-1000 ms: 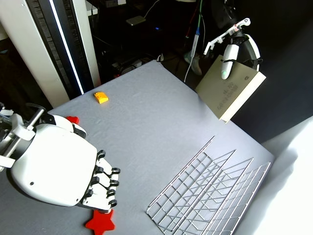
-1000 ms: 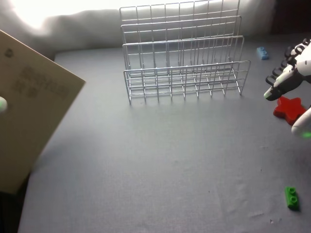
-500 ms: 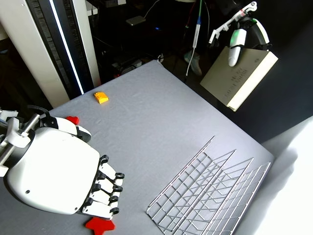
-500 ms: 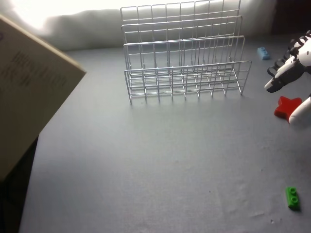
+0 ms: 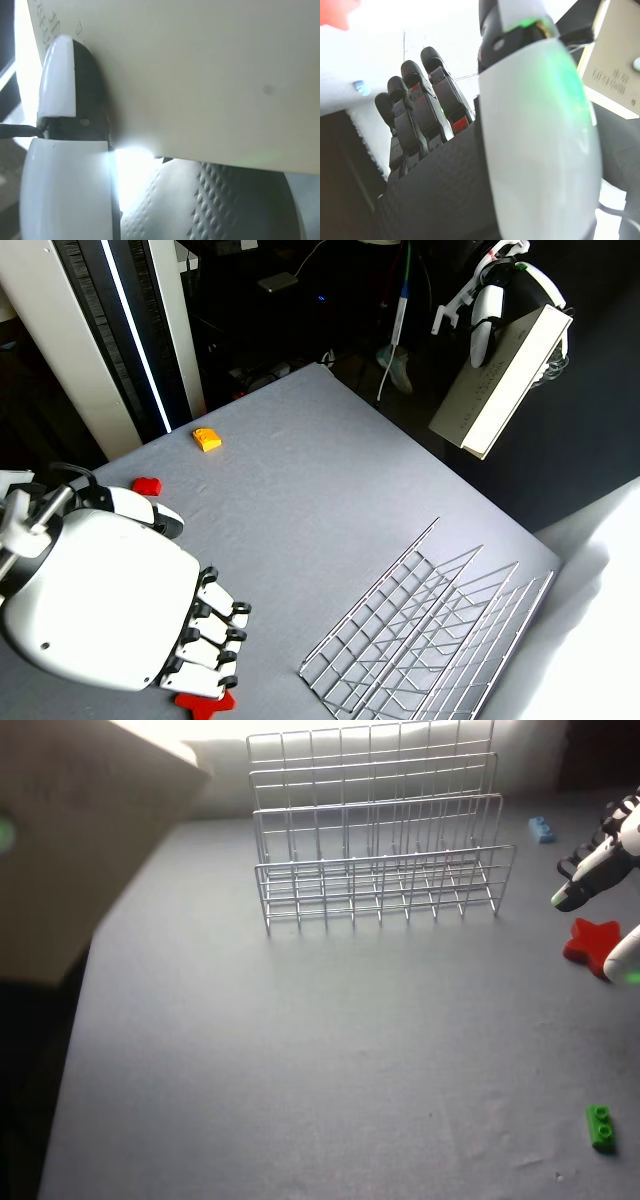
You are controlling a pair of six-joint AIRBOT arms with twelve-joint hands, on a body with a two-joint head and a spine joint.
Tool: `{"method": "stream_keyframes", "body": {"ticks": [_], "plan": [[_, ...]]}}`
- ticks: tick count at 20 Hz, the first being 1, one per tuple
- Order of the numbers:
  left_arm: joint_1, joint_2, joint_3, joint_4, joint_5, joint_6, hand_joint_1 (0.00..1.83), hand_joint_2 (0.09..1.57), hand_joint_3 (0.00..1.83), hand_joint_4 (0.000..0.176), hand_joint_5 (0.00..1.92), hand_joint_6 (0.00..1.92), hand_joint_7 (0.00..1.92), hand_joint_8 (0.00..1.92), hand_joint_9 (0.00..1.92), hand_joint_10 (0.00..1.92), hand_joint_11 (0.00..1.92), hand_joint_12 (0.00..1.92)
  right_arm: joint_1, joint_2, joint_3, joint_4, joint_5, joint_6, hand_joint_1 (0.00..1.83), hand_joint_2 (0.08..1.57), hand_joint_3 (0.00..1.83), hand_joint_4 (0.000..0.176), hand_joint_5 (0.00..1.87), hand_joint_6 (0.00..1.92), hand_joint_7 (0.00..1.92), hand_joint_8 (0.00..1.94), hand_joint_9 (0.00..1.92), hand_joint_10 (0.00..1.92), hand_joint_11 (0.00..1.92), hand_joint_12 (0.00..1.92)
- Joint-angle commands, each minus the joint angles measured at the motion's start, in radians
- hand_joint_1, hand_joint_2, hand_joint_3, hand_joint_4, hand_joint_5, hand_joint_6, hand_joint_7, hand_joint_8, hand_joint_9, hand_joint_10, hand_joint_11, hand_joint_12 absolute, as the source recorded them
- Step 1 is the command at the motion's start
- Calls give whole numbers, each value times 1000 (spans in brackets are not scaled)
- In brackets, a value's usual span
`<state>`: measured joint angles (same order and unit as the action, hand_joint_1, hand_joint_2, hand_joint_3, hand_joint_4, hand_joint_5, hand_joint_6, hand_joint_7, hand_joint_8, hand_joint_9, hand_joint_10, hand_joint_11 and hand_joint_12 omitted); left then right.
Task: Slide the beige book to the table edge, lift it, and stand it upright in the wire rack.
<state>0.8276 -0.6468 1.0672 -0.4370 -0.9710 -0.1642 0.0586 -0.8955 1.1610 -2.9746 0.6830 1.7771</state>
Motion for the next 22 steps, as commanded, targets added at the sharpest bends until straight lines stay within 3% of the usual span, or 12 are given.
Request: {"method": "stream_keyframes", "body": {"ticks": [1,6,9,14,17,22], "plan": [[-10,0,10,-29,-189,-11,1468,1232,0,0,724,1312,561,1336,636,1429,695,1680,11,9,1,-5,-60,0,279,1027,0,0,316,4,327,4,315,4,0,787],[-41,-23,26,-52,-233,-7,1472,1219,0,0,731,1299,581,1313,666,1398,737,1622,12,13,6,-5,-59,-13,261,1039,3,0,284,0,285,0,275,0,0,732],[-43,-72,76,31,-303,-145,1472,1221,1,0,725,1311,585,1327,658,1401,723,1631,12,14,9,-5,-62,-26,289,1032,0,0,318,8,323,9,305,9,0,801],[-74,-147,136,132,-379,-302,1468,1233,0,0,717,1327,547,1355,630,1440,719,1644,15,14,14,-5,-73,-21,308,1032,0,0,313,5,317,4,317,7,0,848],[-119,-215,191,145,-449,-340,1472,1214,0,0,732,1278,591,1316,683,1375,746,1621,18,14,14,-5,-78,-13,309,1042,4,0,285,0,297,0,305,1,0,858],[-172,-317,282,192,-462,-376,1470,1226,0,0,719,1303,561,1343,658,1413,732,1636,20,14,17,-5,-70,-9,306,1029,0,0,310,4,316,2,315,2,0,795]]}}
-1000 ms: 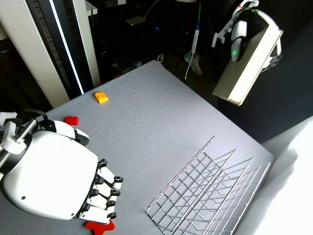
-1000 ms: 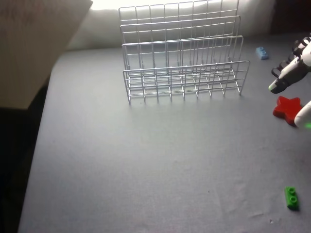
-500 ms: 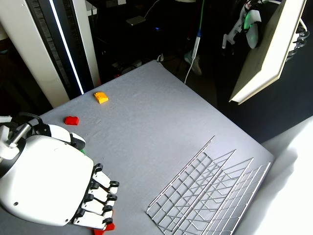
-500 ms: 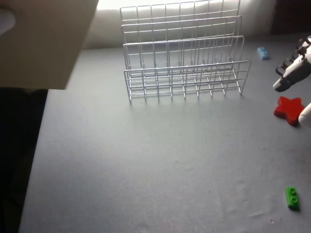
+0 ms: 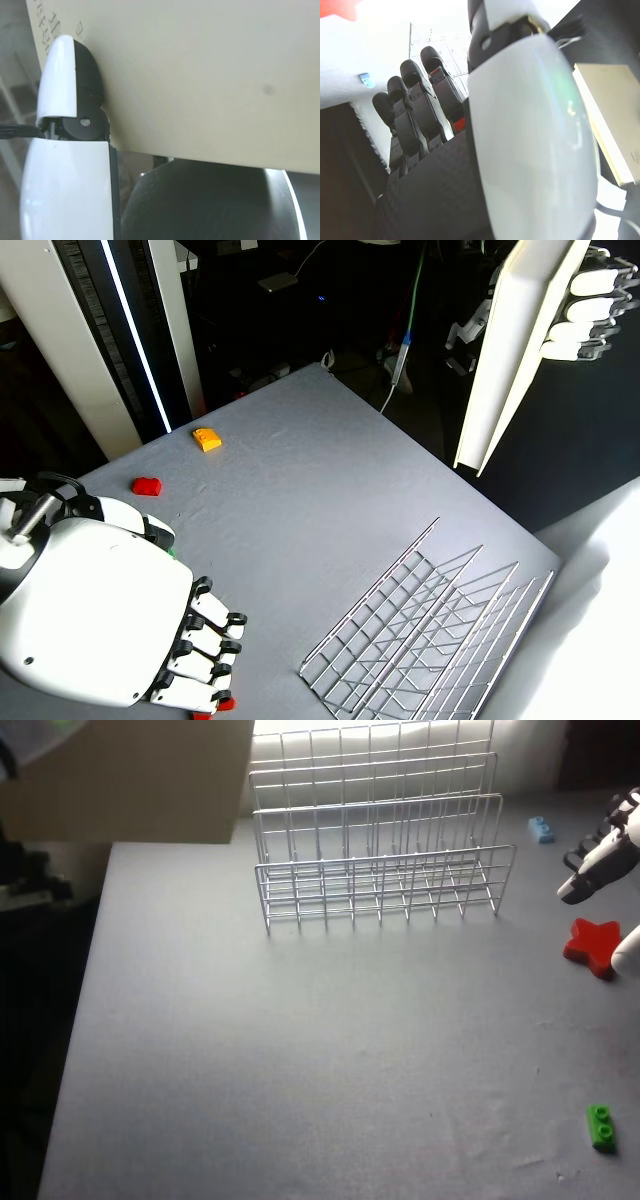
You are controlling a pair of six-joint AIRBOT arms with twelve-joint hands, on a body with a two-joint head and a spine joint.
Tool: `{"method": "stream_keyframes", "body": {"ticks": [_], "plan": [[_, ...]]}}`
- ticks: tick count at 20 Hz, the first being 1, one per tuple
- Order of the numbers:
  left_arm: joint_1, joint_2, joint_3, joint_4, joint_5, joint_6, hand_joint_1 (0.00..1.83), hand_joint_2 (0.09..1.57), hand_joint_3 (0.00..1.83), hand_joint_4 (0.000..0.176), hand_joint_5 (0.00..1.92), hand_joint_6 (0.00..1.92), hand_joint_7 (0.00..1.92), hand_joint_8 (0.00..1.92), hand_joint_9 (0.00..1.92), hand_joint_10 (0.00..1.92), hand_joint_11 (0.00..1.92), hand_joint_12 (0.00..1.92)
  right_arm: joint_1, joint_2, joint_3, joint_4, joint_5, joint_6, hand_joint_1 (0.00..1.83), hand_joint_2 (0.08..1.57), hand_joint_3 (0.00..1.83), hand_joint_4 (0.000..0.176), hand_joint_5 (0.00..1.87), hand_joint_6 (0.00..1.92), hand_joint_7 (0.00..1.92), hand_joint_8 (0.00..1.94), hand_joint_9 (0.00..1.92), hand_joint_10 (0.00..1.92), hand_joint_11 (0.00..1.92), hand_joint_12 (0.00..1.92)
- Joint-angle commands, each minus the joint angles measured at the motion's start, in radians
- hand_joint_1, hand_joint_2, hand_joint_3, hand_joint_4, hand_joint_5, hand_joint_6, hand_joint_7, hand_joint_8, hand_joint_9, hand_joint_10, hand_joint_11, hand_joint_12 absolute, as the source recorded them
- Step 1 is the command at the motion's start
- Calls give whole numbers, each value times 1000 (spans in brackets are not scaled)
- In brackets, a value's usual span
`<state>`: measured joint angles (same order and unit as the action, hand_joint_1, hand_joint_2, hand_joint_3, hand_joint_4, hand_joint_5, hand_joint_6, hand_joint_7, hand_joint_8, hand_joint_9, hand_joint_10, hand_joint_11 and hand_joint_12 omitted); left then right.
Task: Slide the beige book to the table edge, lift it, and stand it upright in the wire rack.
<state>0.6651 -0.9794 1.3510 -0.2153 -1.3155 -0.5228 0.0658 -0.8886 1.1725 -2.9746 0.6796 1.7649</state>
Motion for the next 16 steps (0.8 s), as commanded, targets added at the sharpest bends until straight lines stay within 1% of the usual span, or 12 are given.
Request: {"method": "stream_keyframes", "body": {"ticks": [1,3,4,6,7,8,10,14,16], "plan": [[-15,-1,13,-30,-117,-17,1470,1226,0,0,719,1302,564,1340,660,1411,729,1641,13,7,7,-5,-66,10,308,1028,0,0,312,4,317,3,315,2,0,795],[-41,-40,41,-30,-115,-17,1467,1236,0,0,714,1324,529,1350,621,1457,729,1637,13,8,12,-5,-66,20,285,1038,2,0,306,0,306,0,304,0,0,772],[-72,-59,53,-30,-105,-12,1467,1236,0,0,716,1319,542,1349,616,1465,719,1652,13,11,12,-5,-62,21,285,1035,0,0,315,3,319,4,313,3,0,790],[-87,-85,77,-30,-101,-5,1467,1240,0,0,713,1340,535,1370,597,1471,714,1640,15,12,21,-5,-59,17,272,1043,2,0,284,0,294,0,291,0,0,754],[-101,-111,95,-31,-100,-8,1468,1235,0,0,715,1332,548,1362,613,1457,720,1633,16,12,26,-5,-59,22,280,1043,1,0,281,0,293,0,289,0,0,752],[-106,-131,107,-31,-97,-17,1468,1234,0,0,720,1332,549,1353,613,1453,716,1634,16,12,26,-5,-56,24,275,1044,1,0,286,2,296,1,291,1,0,769],[-111,-165,127,-32,-89,-29,1469,1230,0,0,724,1329,557,1335,627,1437,718,1633,17,12,27,-5,-56,35,307,1043,0,0,284,1,287,2,283,3,0,744],[-111,-220,148,-48,-86,-29,1469,1227,0,0,726,1290,542,1371,636,1441,750,1603,22,12,29,-5,-65,67,270,1039,0,0,287,1,295,1,305,4,0,812],[-111,-242,154,-54,-85,-25,1468,1232,0,0,715,1311,547,1348,626,1453,737,1631,22,12,33,-5,-69,93,282,1038,0,0,289,2,296,3,306,3,0,799]]}}
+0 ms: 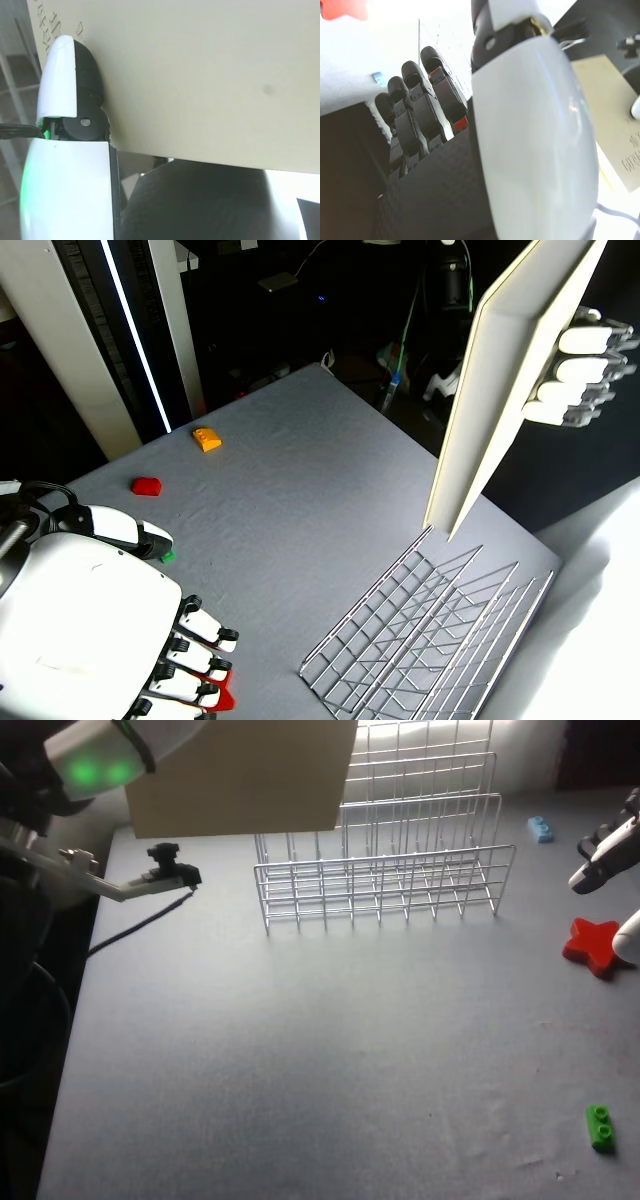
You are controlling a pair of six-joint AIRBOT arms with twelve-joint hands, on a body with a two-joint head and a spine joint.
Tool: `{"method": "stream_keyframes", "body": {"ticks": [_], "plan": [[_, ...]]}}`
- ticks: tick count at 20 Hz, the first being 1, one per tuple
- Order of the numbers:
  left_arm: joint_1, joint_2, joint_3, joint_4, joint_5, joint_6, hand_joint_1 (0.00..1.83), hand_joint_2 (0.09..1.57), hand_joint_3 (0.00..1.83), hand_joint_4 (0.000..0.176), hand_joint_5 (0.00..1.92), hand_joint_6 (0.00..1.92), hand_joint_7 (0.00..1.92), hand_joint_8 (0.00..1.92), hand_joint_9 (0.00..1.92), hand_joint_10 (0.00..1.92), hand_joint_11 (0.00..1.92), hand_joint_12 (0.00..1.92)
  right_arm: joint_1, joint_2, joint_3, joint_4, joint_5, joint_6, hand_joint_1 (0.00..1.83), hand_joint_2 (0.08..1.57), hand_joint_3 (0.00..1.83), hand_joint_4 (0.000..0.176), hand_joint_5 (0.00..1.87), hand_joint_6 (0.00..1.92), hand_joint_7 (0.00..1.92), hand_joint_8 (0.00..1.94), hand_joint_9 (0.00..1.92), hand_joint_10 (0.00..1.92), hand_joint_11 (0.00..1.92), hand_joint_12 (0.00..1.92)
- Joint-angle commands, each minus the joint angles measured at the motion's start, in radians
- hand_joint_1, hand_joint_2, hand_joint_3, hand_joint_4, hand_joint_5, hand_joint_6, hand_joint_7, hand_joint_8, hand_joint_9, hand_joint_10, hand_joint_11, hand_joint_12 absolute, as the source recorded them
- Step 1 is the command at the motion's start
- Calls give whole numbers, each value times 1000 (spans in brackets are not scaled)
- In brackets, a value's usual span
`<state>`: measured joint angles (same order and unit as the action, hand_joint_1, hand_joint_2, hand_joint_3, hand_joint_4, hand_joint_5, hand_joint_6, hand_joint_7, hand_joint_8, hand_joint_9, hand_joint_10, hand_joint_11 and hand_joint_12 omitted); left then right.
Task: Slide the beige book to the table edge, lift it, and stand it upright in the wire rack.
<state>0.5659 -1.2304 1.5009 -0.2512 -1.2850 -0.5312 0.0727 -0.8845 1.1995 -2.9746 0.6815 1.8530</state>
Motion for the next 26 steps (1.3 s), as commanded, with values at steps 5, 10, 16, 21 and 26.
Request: {"method": "stream_keyframes", "body": {"ticks": [5,10,16,21,26], "plan": [[-22,-64,38,-26,-121,-8,1470,1225,0,0,720,1311,567,1336,644,1425,739,1616,13,8,13,-5,-70,53,283,1037,0,0,302,3,320,5,333,7,0,840],[-48,-140,101,-26,-117,-8,1465,1240,0,0,689,1344,514,1377,622,1463,737,1632,15,7,20,-5,-67,60,284,1041,0,0,300,5,316,4,326,6,0,816],[-41,-210,150,-25,-119,-30,1471,1218,0,0,724,1296,583,1311,669,1402,757,1602,15,7,23,-5,-68,64,255,1037,0,0,307,4,324,5,329,6,0,821],[-47,-262,217,-23,-123,-42,1469,1225,0,0,714,1326,556,1336,654,1407,748,1605,13,7,43,-5,-67,79,252,1039,0,0,297,4,311,5,312,5,0,781],[-56,-321,302,-23,-116,-73,1469,1226,0,0,728,1330,568,1320,653,1396,713,1640,12,7,46,-5,-68,80,236,1050,3,0,275,0,293,0,305,0,0,772]]}}
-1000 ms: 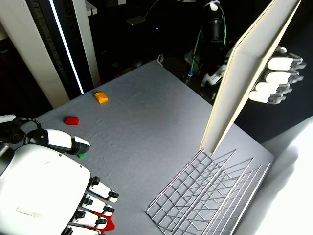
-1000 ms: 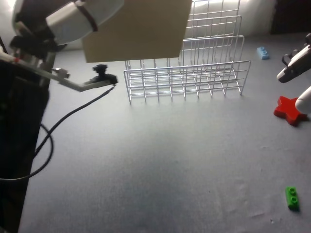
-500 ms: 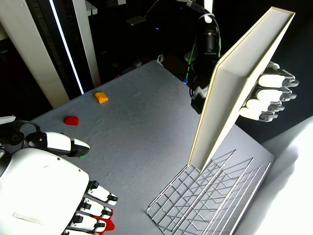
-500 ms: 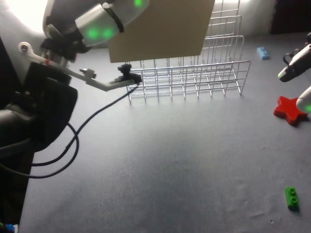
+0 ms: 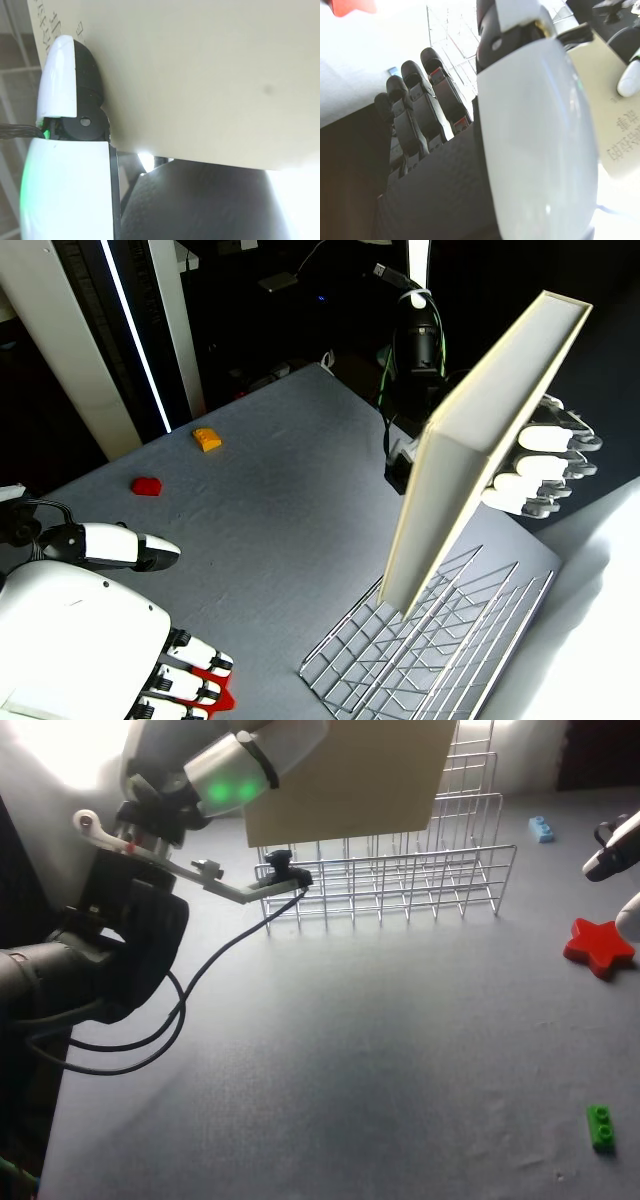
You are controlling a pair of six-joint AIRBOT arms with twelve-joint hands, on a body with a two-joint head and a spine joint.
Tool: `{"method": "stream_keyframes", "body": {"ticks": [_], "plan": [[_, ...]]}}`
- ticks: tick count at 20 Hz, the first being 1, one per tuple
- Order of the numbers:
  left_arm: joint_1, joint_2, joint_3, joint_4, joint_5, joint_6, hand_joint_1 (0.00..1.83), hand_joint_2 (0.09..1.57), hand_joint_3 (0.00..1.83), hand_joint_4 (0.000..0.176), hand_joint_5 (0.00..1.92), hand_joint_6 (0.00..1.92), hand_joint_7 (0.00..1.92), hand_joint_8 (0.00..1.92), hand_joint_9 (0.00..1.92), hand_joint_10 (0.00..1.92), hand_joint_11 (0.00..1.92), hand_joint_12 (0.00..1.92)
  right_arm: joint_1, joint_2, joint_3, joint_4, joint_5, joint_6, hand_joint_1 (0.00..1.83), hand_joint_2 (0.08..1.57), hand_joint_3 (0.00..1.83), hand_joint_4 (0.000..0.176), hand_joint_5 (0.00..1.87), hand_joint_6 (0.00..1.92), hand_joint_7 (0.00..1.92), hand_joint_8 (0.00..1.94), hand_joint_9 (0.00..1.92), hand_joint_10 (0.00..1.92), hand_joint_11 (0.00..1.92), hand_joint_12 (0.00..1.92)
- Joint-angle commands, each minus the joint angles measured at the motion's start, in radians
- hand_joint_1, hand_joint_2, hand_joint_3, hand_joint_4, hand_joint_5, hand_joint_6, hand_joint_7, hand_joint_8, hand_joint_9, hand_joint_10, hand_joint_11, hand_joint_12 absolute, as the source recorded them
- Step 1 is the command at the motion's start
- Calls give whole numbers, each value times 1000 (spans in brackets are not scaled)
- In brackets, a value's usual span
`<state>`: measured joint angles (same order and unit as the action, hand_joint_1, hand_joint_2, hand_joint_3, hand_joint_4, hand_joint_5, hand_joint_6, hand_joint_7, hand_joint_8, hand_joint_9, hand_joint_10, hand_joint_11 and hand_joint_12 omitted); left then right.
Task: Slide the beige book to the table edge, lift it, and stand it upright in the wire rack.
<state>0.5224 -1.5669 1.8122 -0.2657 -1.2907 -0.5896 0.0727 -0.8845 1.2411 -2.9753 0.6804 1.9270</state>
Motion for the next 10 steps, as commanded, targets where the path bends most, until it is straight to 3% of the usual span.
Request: {"method": "stream_keyframes", "body": {"ticks": [1,10], "plan": [[-13,2,9,-9,-107,-28,1471,1221,0,0,711,1325,573,1324,677,1383,738,1619,12,7,5,-5,-67,6,244,1051,2,0,279,1,291,0,301,0,0,747],[6,-50,44,-8,-110,-54,1472,1211,1,0,733,1283,594,1298,693,1372,751,1606,10,7,8,-5,-69,6,238,1047,0,0,277,0,290,2,299,1,0,742]]}}
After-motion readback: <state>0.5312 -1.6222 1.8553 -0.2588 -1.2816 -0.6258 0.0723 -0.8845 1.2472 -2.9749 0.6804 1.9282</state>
